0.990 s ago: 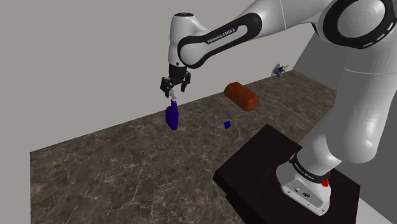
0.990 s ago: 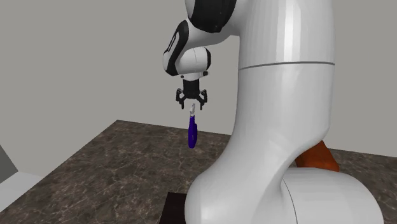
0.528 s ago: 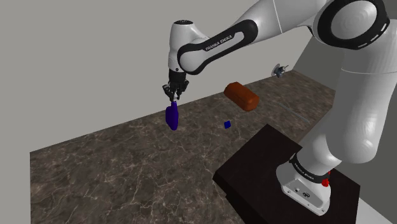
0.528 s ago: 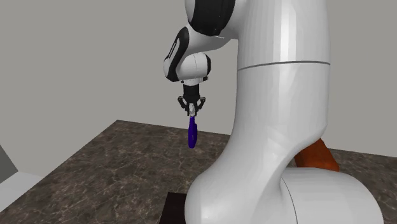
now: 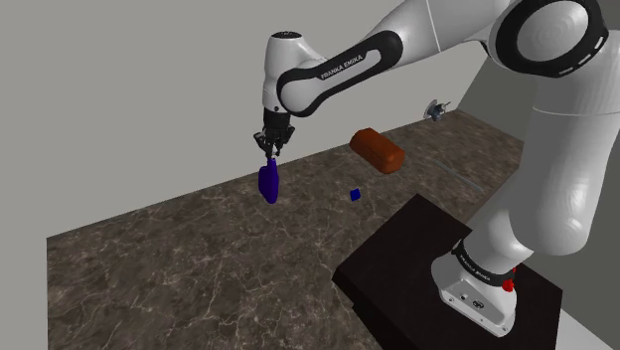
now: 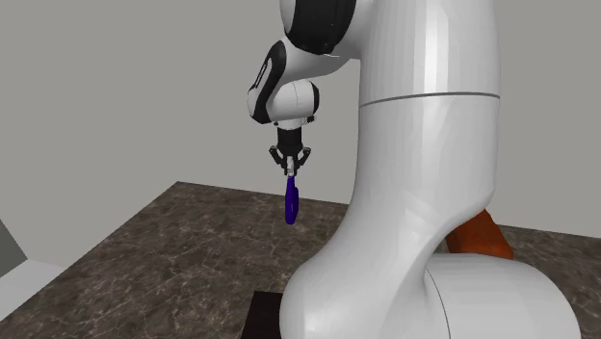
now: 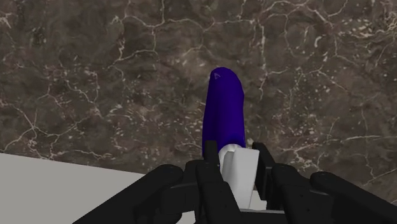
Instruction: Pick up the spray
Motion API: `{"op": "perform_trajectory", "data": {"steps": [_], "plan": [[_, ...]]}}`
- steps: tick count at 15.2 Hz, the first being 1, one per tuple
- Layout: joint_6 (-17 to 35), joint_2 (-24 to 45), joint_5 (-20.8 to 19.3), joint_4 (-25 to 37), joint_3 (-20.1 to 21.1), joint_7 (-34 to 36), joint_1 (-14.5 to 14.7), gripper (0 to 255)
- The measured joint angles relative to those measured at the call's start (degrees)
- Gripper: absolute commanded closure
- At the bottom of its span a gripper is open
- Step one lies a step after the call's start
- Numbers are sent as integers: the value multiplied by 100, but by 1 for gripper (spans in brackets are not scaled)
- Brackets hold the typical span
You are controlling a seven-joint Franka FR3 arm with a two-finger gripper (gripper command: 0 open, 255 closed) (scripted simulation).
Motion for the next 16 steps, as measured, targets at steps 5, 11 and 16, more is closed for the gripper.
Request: {"op": "perform_trajectory", "data": {"steps": [5, 11, 16], "plan": [[-246, -157, 55, 87, 28, -35, -15, 255], [-630, -399, 140, 237, 65, -98, -43, 255], [-916, -541, 191, 384, 84, -135, -55, 255]]}}
